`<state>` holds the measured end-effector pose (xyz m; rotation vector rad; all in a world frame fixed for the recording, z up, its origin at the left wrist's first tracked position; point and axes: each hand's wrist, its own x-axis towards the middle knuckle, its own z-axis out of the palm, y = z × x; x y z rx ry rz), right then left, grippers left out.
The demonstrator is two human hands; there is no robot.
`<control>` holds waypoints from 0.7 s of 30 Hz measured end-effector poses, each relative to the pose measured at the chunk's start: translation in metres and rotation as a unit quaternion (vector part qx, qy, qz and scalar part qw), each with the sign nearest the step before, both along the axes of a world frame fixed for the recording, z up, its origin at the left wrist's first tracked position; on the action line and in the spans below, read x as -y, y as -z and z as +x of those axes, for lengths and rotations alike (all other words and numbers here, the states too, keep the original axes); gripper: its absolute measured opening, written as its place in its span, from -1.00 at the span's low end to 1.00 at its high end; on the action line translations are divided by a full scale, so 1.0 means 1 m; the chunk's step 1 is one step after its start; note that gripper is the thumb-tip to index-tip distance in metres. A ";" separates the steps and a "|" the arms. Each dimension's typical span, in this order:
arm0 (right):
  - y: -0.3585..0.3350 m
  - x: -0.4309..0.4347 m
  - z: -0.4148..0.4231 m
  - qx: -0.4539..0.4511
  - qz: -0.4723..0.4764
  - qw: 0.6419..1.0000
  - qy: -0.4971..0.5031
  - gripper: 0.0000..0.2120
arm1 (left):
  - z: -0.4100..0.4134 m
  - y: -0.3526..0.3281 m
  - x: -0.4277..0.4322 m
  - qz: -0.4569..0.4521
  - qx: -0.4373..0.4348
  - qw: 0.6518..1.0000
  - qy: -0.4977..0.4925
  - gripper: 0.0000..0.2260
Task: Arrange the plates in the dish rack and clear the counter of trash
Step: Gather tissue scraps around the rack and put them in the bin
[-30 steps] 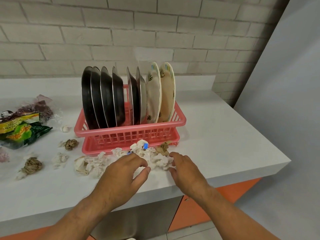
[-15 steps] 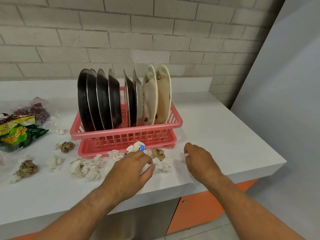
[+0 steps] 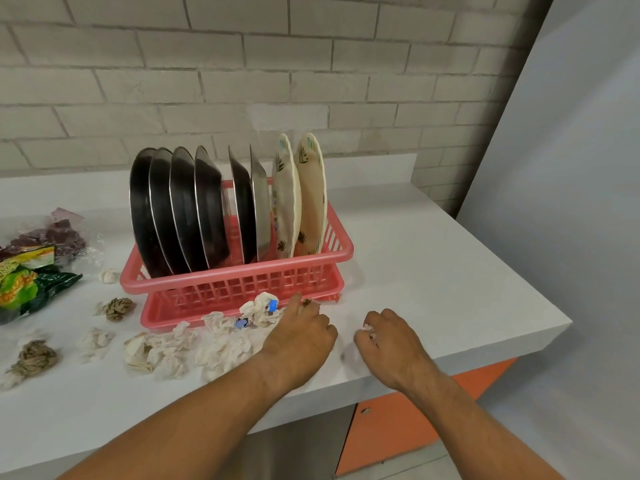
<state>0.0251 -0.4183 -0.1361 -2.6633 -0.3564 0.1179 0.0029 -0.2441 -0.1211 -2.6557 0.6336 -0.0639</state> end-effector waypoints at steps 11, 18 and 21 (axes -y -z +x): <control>-0.012 0.004 0.008 0.041 0.132 0.990 0.041 -0.67 | 0.011 -0.052 -0.012 -0.438 0.072 0.895 -0.037 -0.81; -0.015 -0.031 0.010 -0.019 0.071 0.996 -0.055 -0.63 | 0.001 -0.065 -0.045 -0.422 0.007 0.902 -0.095 -0.90; -0.015 -0.045 0.016 -0.003 0.043 0.994 -0.099 -0.71 | -0.005 -0.059 -0.051 -0.399 0.032 0.913 -0.074 -0.67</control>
